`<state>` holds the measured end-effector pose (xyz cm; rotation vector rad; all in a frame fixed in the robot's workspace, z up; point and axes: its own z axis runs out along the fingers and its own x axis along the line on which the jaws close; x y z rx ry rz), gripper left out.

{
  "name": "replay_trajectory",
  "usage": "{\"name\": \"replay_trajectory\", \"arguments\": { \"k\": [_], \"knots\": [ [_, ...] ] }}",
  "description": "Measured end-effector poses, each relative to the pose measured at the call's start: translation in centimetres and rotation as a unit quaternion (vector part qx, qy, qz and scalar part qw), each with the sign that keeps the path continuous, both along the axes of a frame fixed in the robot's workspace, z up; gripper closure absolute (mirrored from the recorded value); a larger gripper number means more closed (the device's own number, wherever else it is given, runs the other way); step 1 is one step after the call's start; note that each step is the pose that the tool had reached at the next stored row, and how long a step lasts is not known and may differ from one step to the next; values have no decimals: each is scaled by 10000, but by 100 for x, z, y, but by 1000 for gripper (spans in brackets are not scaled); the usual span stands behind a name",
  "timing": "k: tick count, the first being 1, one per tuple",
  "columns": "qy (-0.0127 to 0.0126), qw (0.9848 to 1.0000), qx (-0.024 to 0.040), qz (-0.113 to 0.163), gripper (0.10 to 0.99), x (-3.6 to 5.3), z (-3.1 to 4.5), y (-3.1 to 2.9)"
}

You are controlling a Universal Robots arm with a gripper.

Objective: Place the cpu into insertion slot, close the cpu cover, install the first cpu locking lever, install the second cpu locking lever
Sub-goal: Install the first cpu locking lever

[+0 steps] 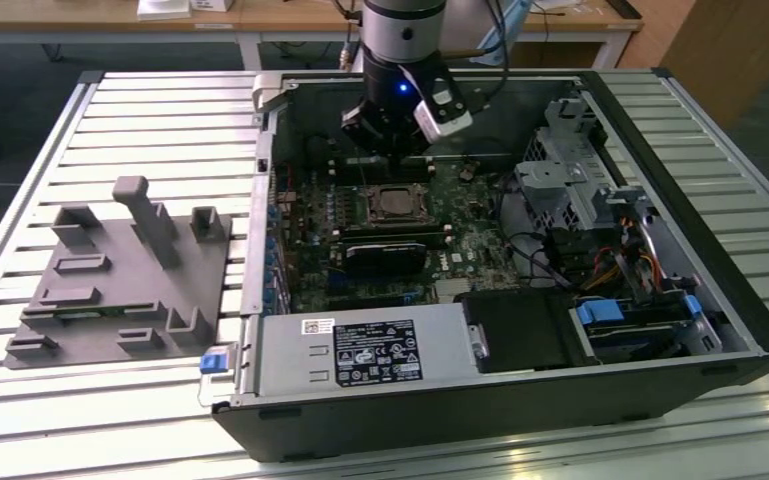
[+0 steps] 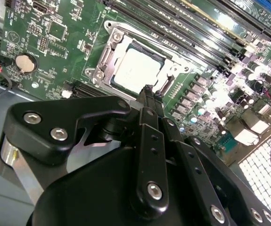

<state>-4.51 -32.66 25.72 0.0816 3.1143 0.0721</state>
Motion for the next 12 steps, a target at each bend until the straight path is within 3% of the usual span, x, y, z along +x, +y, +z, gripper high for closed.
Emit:
{"name": "replay_trajectory", "arguments": {
  "k": [12],
  "knots": [
    [0,10000,0,1,980,-91,-3,0]
  ]
}}
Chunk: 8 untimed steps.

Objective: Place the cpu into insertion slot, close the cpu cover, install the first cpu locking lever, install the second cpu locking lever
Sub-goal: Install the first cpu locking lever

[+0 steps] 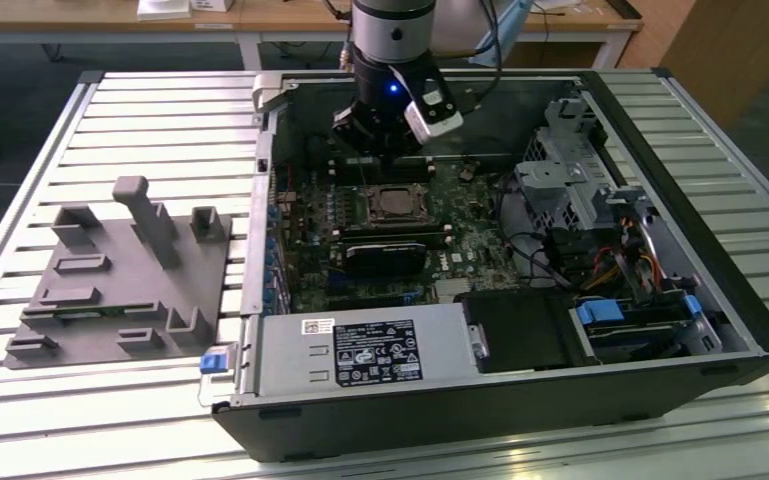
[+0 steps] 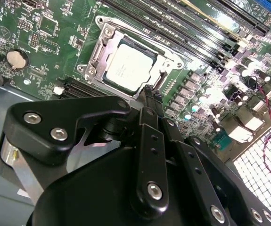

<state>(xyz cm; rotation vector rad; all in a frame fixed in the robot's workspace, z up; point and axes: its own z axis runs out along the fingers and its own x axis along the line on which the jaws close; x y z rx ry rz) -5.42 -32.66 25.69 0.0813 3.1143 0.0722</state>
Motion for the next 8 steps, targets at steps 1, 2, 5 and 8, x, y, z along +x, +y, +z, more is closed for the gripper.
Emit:
{"name": "replay_trajectory", "arguments": {
  "k": [1,2,5,8],
  "knots": [
    [0,10000,0,0,980,0,0,0],
    [0,10000,0,0,980,-1,0,0],
    [0,10000,0,-1,980,-8,0,0],
    [0,10000,1,-1,980,-24,-1,0]
  ]
}}
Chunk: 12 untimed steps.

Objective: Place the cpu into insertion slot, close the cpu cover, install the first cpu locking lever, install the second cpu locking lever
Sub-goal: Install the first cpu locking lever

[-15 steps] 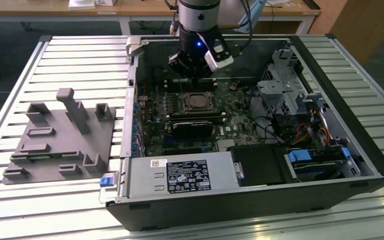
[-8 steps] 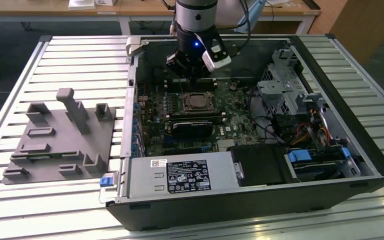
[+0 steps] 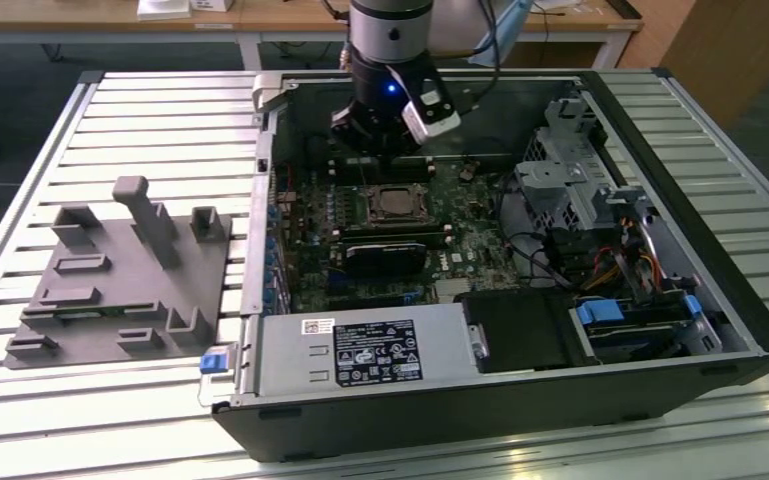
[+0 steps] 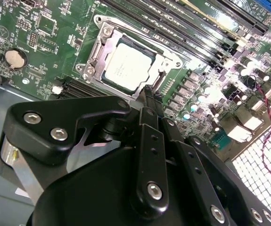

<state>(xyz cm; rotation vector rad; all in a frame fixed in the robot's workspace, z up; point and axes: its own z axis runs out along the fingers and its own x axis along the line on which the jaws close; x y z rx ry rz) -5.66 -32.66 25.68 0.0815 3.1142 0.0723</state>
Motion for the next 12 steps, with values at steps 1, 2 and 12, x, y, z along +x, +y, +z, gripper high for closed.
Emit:
{"name": "replay_trajectory", "arguments": {
  "k": [1,2,12],
  "knots": [
    [0,10000,0,0,980,-8,0,0],
    [0,10000,0,0,980,-18,0,0],
    [0,10000,0,0,980,-176,-6,6]
  ]
}}
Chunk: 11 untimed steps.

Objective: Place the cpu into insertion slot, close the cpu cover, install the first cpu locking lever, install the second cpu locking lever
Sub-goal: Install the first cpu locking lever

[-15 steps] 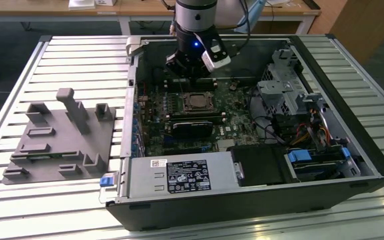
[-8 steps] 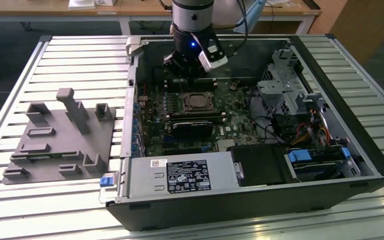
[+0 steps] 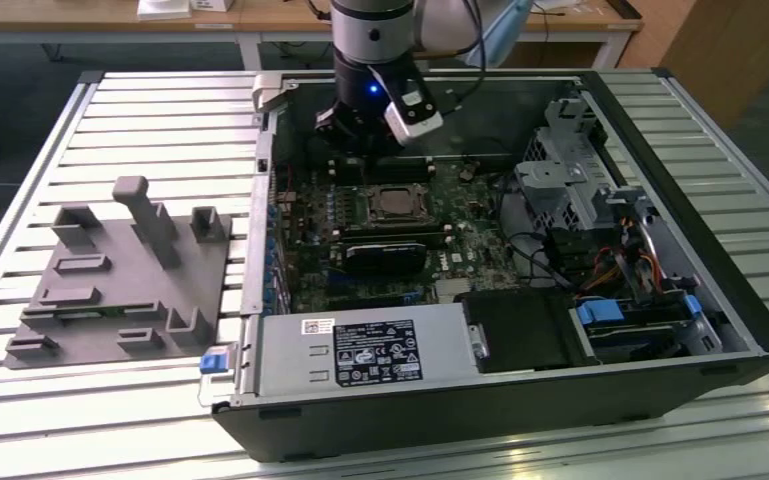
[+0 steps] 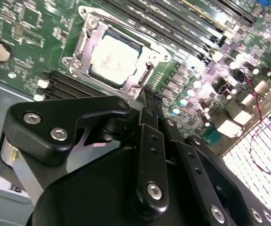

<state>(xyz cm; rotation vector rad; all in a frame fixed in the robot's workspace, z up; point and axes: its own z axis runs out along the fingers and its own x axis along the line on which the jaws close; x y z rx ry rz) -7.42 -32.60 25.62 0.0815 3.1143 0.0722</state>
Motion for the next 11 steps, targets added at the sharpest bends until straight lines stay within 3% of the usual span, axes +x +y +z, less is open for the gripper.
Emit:
{"name": "replay_trajectory", "arguments": {
  "k": [11],
  "knots": [
    [0,10000,2,0,980,-199,-5,71]
  ]
}}
